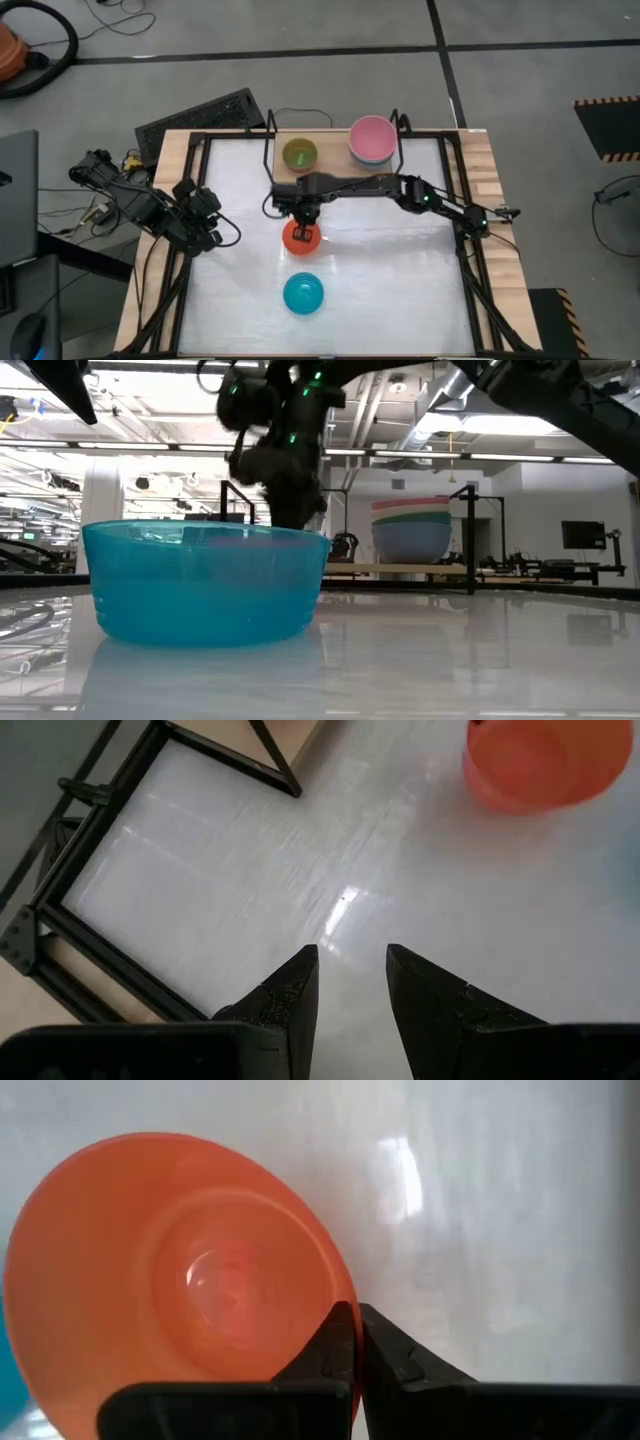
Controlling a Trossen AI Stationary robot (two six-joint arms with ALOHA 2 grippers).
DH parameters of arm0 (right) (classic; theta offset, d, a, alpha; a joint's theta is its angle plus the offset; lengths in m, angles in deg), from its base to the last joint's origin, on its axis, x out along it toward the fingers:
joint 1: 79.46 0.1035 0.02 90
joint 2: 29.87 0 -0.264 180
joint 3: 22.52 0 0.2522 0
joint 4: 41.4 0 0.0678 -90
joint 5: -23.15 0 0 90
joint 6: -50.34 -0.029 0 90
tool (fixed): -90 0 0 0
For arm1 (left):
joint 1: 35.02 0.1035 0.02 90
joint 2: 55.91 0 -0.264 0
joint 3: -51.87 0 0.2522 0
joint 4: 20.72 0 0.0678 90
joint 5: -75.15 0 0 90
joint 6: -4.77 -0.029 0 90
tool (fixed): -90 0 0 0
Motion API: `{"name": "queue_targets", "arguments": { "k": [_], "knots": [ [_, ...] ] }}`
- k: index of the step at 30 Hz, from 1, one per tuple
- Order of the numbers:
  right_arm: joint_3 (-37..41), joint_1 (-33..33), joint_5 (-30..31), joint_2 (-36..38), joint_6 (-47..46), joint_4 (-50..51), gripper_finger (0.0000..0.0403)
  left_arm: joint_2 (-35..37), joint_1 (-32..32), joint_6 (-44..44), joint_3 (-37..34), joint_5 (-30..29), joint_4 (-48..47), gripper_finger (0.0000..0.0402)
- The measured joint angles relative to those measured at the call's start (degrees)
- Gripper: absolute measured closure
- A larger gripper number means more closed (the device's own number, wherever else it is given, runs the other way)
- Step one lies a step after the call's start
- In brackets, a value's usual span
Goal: Place and stack bowls onto a shelf
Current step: Stack the small orange bowl on top of the small light green bowl on the shelf
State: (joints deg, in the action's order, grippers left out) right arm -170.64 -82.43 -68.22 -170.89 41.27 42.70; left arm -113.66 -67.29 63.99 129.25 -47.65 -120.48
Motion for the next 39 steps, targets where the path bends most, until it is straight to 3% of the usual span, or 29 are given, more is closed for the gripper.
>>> {"name": "queue_targets", "arguments": {
  "k": [6,13,19,25,33,39],
  "knots": [
    [-0.04,-5.22,4.72,9.47,1.70,0.15,0.0380,0.00,0.00,-0.01,0.01,-0.02,0.00,0.0294],
    [-0.17,-17.20,10.17,17.30,0.08,-5.34,0.0380,0.02,0.00,-0.04,0.02,-0.61,0.00,0.0294],
    [-0.15,-26.23,2.62,14.28,-2.75,-11.39,0.0380,0.02,0.00,-0.26,0.02,-1.56,0.02,0.0294],
    [-0.02,-27.42,-4.08,9.51,-3.09,-17.50,0.0380,0.02,0.00,-1.45,0.02,-2.93,2.02,0.0294],
    [-0.01,-27.92,-4.37,7.27,-3.08,-15.63,0.0380,0.10,0.00,-13.90,-1.60,-7.51,21.17,0.0294],
    [-0.11,-27.91,-4.38,7.49,-3.29,-15.05,0.0380,6.52,1.78,-21.23,-13.46,-6.55,38.99,0.0298]
  ]
}}
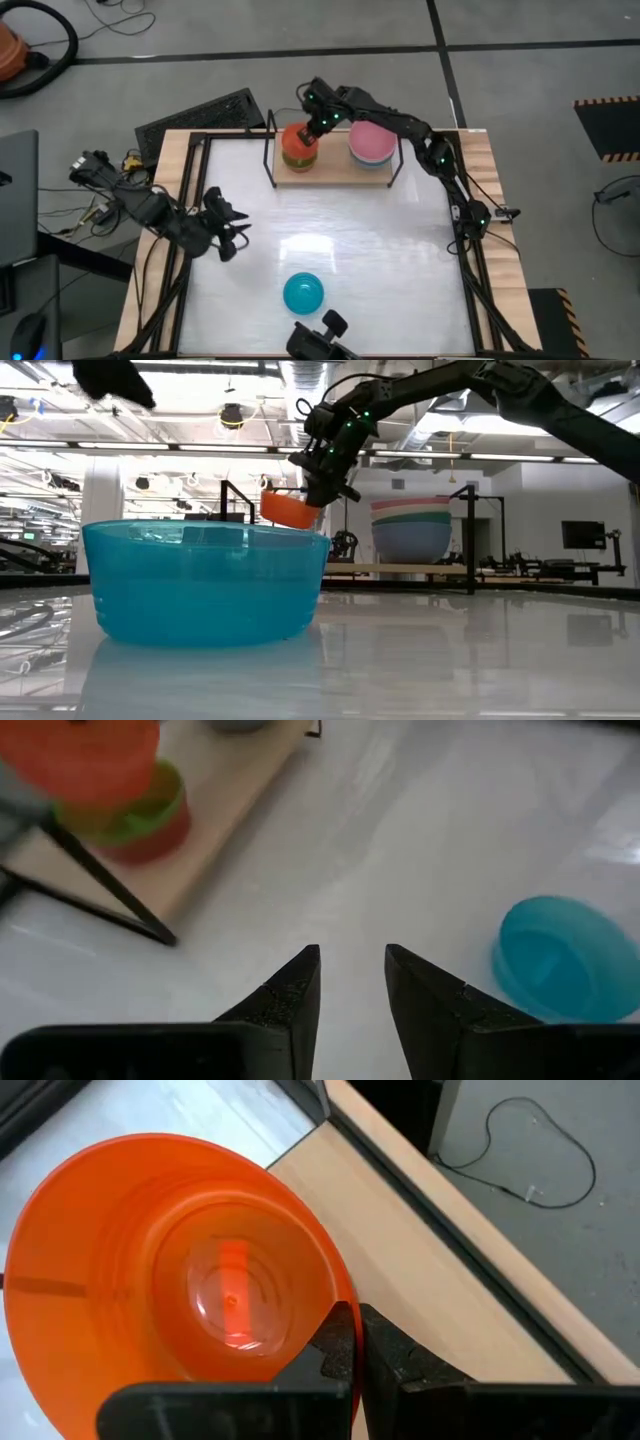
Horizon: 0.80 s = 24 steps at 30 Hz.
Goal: Place and stack bowls onto a shelf
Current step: Stack the small orange bowl on top of the small light green bowl on the shelf
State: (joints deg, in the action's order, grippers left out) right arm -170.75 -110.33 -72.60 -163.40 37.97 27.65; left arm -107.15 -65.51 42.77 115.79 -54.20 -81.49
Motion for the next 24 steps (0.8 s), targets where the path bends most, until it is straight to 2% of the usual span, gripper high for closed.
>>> {"name": "queue_targets", "arguments": {
  "k": [4,9,14,19,24],
  "knots": [
    [0.00,0.02,-0.08,0.00,-0.08,0.23,0.0380,11.32,1.52,2.34,-10.14,2.92,9.36,0.0316],
    [0.00,0.02,-0.10,0.00,-0.93,-0.36,0.0377,25.71,1.78,-1.69,-18.55,3.56,20.98,0.0337],
    [-0.04,-0.06,-0.20,-1.07,-1.79,0.57,0.0369,36.74,1.78,-2.31,-22.68,0.42,22.07,0.0343],
    [-0.01,0.41,-0.16,-3.21,-1.26,1.62,0.0372,44.30,1.78,-2.40,-25.75,-1.70,21.95,0.0343],
    [0.09,0.01,0.86,-3.45,-1.74,0.53,0.0334,48.82,1.78,-2.55,-27.82,-2.46,22.14,0.0343]
  ]
}}
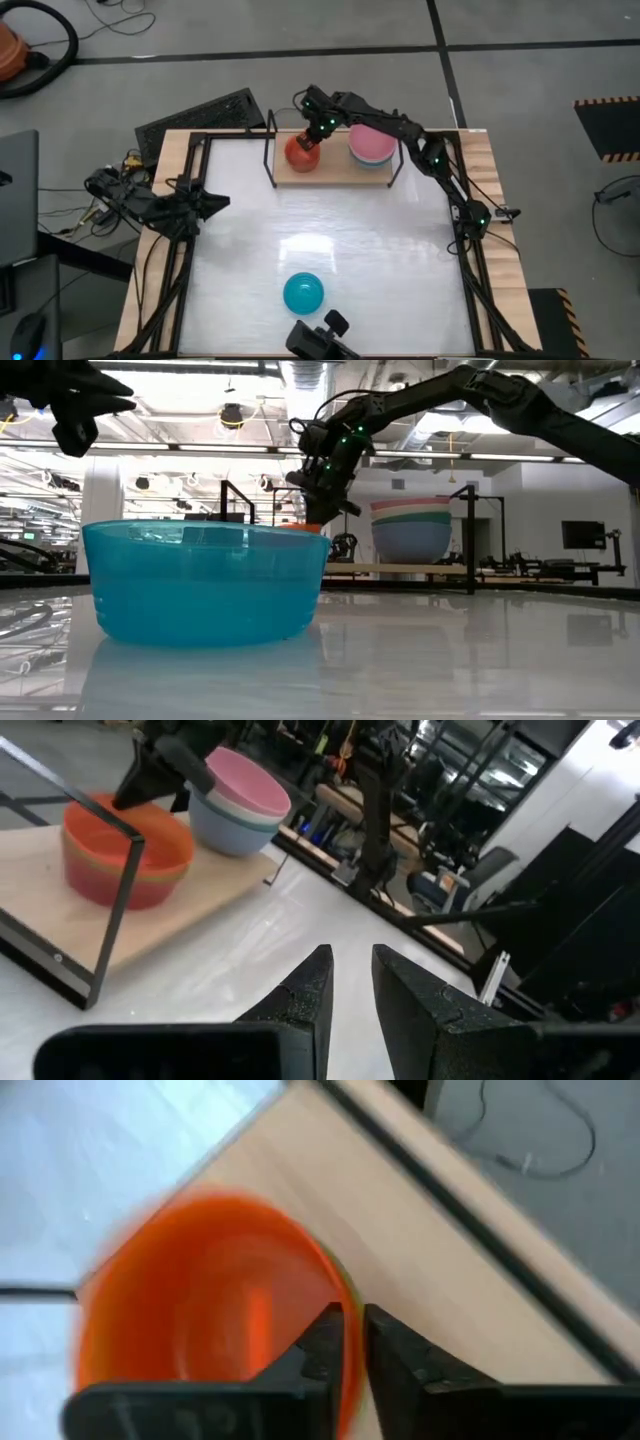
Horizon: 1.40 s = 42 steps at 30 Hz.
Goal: Place and stack bowls onto a shelf
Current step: Stack the small orange bowl on top of the small light green bowl on the shelf, then stack the small light blue bowl on top of the small orange bowl on the shelf
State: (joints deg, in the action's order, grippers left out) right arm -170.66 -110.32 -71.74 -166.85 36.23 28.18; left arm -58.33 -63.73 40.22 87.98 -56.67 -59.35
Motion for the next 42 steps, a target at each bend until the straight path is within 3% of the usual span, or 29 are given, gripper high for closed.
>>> {"name": "queue_targets", "arguments": {
  "k": [6,12,20,25,29,36,42],
  "knots": [
    [-0.55,-0.27,-0.04,1.13,-0.03,1.18,0.0263,1.47,0.00,-0.57,-1.38,-1.12,-0.24,0.0343],
    [-0.28,1.27,-8.32,9.39,-0.23,9.78,0.0228,1.47,0.00,-0.88,-1.68,-1.61,-2.00,0.0343],
    [0.06,17.55,-7.14,12.85,4.07,22.46,0.0233,1.47,0.00,-0.40,-3.75,-2.20,-0.81,0.0343],
    [4.22,29.86,0.19,11.98,3.44,20.91,0.0235,1.47,0.00,4.03,-10.20,-1.89,3.09,0.0343],
    [10.59,35.67,3.08,12.09,-1.64,12.15,0.0235,1.45,0.00,5.75,-14.66,-0.13,6.87,0.0343],
    [19.16,40.49,6.35,12.14,-6.02,-1.43,0.0235,1.15,0.00,2.70,-16.98,1.28,11.48,0.0343],
    [24.71,41.49,6.35,12.06,-7.22,-6.56,0.0235,1.47,0.00,-1.35,-16.98,2.86,11.24,0.0343]
  ]
}}
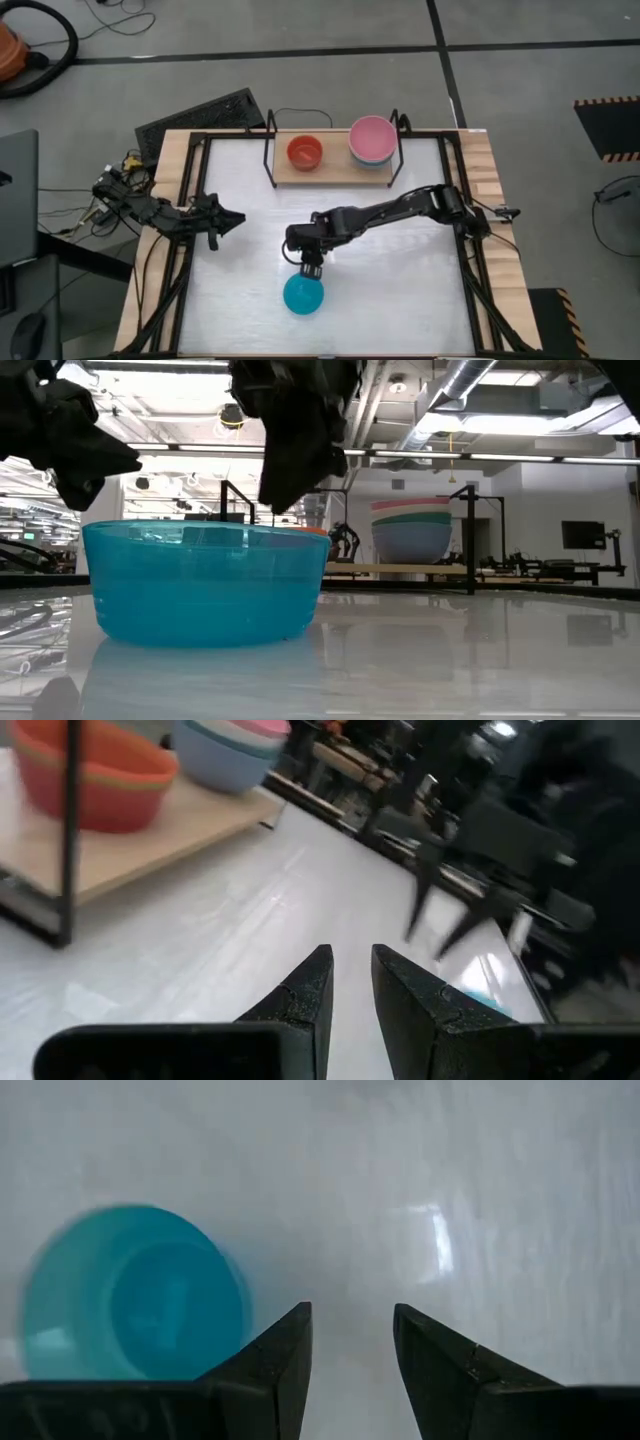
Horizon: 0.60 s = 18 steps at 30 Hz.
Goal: Place and stack bowls onto a shelf
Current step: Stack the small light blue bowl on top of the small orange bowl on the shelf
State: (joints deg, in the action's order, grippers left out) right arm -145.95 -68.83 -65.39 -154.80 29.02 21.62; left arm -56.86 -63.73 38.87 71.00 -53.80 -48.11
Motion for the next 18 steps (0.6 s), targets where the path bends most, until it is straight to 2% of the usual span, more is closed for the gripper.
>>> {"name": "queue_targets", "arguments": {
  "k": [5,8,18],
  "knots": [
    [4.28,0.82,-0.38,-0.04,0.80,-3.34,0.0235,0.00,0.00,-6.11,0.02,11.49,-0.17,0.0354],
    [6.02,1.33,-2.61,-0.01,1.65,-6.41,0.0235,-0.02,-0.02,-8.59,0.02,15.03,-0.33,0.0364],
    [6.19,3.87,-1.95,-0.01,3.41,-9.09,0.0235,-0.02,0.00,-9.61,0.02,11.72,-0.44,0.0393]
  ]
}}
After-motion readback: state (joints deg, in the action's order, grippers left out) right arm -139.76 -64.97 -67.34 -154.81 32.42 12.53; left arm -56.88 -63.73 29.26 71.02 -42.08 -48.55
